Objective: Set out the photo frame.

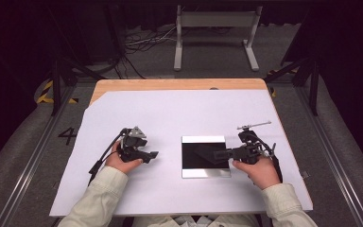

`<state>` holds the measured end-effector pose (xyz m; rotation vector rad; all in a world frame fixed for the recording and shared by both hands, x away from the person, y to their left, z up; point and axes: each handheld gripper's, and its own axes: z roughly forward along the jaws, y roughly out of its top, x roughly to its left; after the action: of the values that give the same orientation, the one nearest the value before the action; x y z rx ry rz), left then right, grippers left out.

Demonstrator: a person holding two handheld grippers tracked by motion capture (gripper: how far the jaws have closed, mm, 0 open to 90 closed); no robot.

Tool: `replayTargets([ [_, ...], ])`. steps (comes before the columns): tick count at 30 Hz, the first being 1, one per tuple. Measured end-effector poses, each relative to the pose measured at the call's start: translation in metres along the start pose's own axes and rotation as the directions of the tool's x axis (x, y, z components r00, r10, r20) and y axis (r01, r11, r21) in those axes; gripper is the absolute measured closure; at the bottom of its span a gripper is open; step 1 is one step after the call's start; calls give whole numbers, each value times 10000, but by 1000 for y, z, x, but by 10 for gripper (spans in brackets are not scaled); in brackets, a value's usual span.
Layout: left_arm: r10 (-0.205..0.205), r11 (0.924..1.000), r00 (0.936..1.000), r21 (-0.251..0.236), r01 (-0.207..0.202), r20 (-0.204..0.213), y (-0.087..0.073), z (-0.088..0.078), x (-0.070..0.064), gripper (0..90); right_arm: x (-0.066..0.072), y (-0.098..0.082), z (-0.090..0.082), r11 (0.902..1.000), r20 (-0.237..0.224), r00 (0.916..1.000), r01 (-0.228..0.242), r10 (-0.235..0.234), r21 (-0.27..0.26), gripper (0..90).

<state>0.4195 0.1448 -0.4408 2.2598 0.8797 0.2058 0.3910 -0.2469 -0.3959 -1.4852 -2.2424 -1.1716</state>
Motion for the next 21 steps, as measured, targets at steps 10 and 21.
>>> replayTargets([
  [10,14,10000,10000,27,-14,4,0,0,0,306,0,0,-1,9999,4,9999,-122,122,-56,551],
  [21,8,10000,10000,2,-8,0,0,0,0,307,6,0,-6,9998,40,9998,180,-180,-75,606],
])
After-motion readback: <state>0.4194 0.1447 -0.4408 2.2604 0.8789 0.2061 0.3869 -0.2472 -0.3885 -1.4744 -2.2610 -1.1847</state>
